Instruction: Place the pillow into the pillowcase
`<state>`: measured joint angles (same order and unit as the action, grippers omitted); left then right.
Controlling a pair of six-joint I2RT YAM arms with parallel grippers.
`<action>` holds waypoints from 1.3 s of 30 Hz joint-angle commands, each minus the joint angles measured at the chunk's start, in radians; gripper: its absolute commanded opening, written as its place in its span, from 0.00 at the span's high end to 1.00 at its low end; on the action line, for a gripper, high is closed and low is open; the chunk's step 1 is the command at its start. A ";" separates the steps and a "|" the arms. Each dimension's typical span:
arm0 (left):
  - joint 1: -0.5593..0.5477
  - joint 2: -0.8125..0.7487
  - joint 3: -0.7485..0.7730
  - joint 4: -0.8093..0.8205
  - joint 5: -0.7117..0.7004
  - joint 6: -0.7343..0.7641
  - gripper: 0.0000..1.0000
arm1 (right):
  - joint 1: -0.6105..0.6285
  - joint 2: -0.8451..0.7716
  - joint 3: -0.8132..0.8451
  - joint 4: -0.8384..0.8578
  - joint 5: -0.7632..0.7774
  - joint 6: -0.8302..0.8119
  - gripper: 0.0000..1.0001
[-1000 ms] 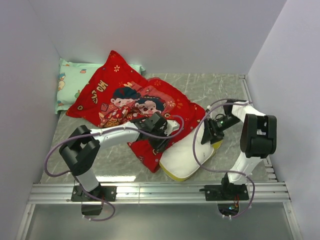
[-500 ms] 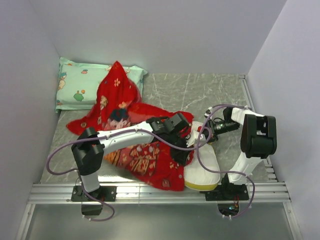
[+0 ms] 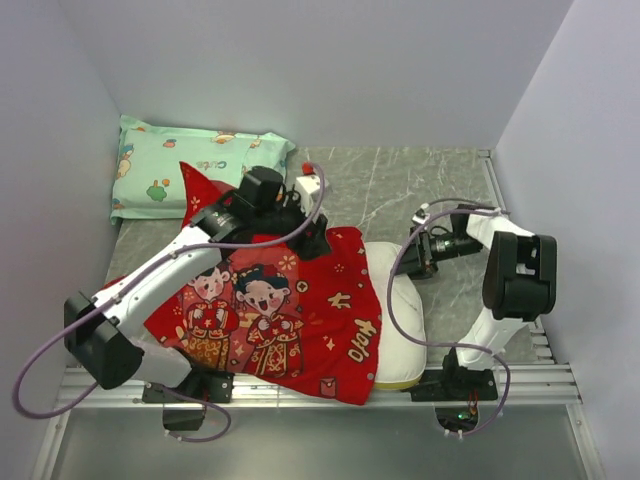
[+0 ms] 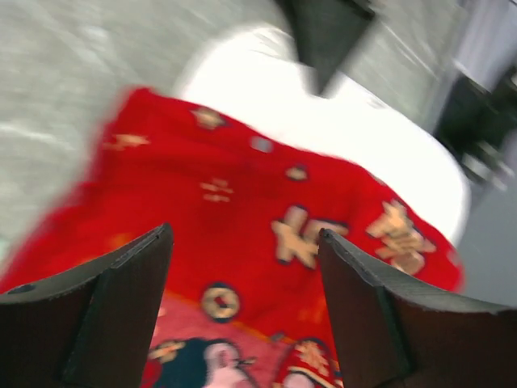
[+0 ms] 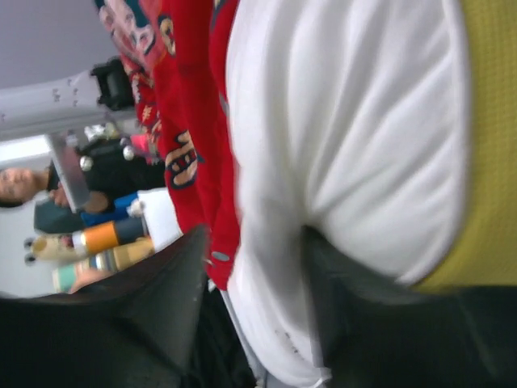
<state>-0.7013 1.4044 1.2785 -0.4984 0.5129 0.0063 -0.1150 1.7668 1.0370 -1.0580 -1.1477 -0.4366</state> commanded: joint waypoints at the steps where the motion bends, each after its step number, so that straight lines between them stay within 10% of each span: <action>1: 0.023 0.043 0.019 -0.092 -0.223 0.008 0.22 | -0.025 -0.102 0.075 -0.008 0.104 0.057 0.30; 8: 0.034 0.159 -0.087 -0.008 -0.362 -0.181 0.23 | 0.027 -0.165 0.110 0.231 0.376 0.211 0.18; 15: 0.036 0.386 0.019 0.092 -0.326 -0.246 0.42 | 0.109 -0.007 0.051 0.348 0.310 0.265 0.42; 22: -0.032 0.433 0.108 0.316 -0.117 -0.315 0.95 | 0.146 0.020 0.078 0.314 0.191 0.220 0.79; 35: -0.103 0.625 0.358 0.453 0.085 -0.500 0.94 | 0.173 -0.033 0.057 0.293 0.063 0.200 0.98; 39: -0.011 0.527 0.312 0.302 0.079 -0.370 0.58 | 0.143 -0.029 0.040 0.277 0.065 0.177 0.98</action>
<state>-0.7715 2.0266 1.5856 -0.2131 0.5343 -0.4164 0.0254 1.7657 1.0977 -0.7521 -0.9962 -0.2356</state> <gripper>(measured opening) 0.314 0.108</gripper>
